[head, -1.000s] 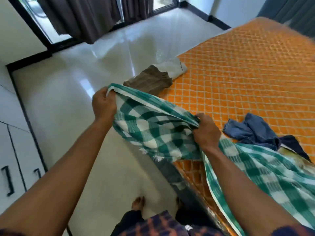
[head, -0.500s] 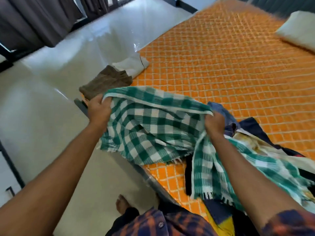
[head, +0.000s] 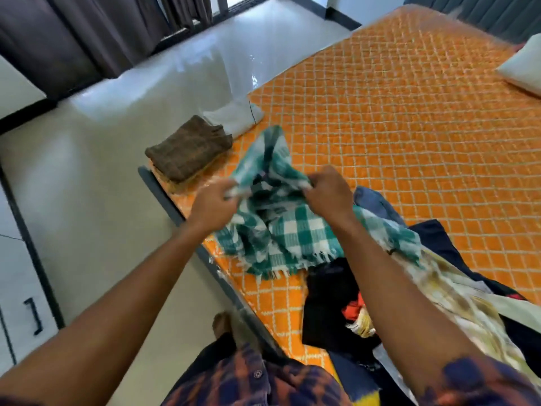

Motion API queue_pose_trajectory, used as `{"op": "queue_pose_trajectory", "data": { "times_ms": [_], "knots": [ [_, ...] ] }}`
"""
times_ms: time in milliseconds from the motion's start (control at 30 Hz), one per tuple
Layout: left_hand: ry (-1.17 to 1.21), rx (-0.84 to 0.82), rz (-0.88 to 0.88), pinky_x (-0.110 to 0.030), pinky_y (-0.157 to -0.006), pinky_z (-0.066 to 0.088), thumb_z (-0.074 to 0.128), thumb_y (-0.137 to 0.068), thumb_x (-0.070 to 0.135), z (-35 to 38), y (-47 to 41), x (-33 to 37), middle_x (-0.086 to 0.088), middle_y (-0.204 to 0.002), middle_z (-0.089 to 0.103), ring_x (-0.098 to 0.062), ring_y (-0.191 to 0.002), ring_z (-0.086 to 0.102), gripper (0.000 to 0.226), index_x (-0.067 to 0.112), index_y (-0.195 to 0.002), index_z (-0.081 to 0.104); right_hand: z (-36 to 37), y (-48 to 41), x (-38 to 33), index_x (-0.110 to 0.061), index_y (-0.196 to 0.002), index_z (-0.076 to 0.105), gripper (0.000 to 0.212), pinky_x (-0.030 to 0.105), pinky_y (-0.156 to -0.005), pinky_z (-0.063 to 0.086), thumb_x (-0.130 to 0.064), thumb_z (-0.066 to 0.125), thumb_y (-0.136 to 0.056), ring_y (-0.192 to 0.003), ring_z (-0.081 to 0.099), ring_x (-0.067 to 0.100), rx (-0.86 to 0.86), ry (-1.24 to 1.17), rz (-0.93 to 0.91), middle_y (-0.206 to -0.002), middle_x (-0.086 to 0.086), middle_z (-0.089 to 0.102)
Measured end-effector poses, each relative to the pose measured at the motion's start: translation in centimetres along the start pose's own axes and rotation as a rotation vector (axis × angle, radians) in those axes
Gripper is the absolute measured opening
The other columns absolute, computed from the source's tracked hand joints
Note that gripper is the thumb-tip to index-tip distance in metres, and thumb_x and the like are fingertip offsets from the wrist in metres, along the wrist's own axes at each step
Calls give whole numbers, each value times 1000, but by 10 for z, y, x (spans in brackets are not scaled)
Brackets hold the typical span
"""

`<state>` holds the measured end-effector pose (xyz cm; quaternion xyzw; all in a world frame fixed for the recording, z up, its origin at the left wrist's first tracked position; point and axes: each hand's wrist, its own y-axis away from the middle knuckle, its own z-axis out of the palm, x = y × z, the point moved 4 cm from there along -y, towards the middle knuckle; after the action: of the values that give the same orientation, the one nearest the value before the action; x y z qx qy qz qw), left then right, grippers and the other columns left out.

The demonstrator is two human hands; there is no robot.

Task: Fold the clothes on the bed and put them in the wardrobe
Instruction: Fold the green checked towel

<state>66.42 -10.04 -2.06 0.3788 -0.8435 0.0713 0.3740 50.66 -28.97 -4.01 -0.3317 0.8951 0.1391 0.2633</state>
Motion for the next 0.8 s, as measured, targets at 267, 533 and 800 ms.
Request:
{"op": "queue_pose_trajectory", "data": {
  "times_ms": [267, 533, 800],
  "knots": [
    [-521, -201, -382, -43, -88, 51, 61, -84, 25, 42, 73, -102, -10, -115, 62, -36, -111, 60, 38, 31, -119, 73, 55, 104, 169, -23, -110, 71, 37, 38, -75, 61, 2, 46, -101, -83, 63, 23, 532, -983, 1055, -126, 10, 65],
    [-155, -99, -550, -37, -71, 61, 42, -90, 22, 29, 72, -138, -3, -89, 74, -24, -64, 73, 30, 31, -102, 68, -13, 11, 34, -30, -59, 71, 49, 48, -101, 51, 5, 43, -78, -130, 54, 28, 427, -963, 336, -135, -8, 64],
    [1131, 55, -720, -24, -55, 47, 40, -93, 13, 49, 79, -116, -9, -88, 72, -19, -66, 62, 34, 13, -102, 73, 101, 111, -108, -12, -54, 67, 22, 45, -80, 58, -5, 47, -58, -78, 72, 22, -754, -439, -299, -71, 12, 74]
  ]
}}
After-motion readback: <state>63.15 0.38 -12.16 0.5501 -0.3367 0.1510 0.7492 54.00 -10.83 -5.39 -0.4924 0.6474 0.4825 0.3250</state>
